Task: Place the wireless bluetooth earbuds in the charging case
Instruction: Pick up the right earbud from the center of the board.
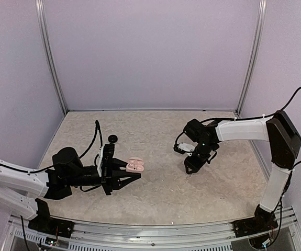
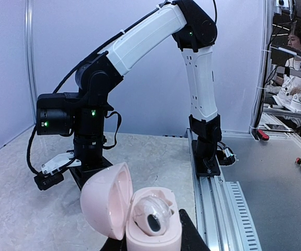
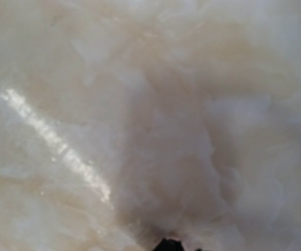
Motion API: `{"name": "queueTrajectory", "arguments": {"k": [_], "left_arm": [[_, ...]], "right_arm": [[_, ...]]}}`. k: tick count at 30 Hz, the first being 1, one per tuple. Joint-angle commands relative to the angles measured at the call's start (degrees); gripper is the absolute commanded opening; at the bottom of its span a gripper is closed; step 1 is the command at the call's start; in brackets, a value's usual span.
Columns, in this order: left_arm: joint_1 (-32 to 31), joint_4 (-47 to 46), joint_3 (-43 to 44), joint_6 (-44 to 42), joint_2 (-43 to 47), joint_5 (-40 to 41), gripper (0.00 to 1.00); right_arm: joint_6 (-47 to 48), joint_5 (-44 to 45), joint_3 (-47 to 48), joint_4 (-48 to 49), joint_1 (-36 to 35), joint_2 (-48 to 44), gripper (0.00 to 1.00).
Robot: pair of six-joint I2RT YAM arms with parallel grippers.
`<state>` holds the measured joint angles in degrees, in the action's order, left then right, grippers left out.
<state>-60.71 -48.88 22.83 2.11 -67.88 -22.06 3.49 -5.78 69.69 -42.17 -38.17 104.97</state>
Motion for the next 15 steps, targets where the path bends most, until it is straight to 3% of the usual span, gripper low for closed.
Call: {"name": "queueTrajectory", "arguments": {"k": [1,15], "left_arm": [[0.3,-1.8,-0.3,-0.5,1.0,-0.2,0.08],[0.3,-1.8,-0.3,-0.6,0.7,-0.2,0.08]], "right_arm": [[-0.5,1.3,-0.4,-1.0,0.1,1.3,0.37],[-0.2,2.4,-0.8,-0.3,0.1,3.7,0.33]]}}
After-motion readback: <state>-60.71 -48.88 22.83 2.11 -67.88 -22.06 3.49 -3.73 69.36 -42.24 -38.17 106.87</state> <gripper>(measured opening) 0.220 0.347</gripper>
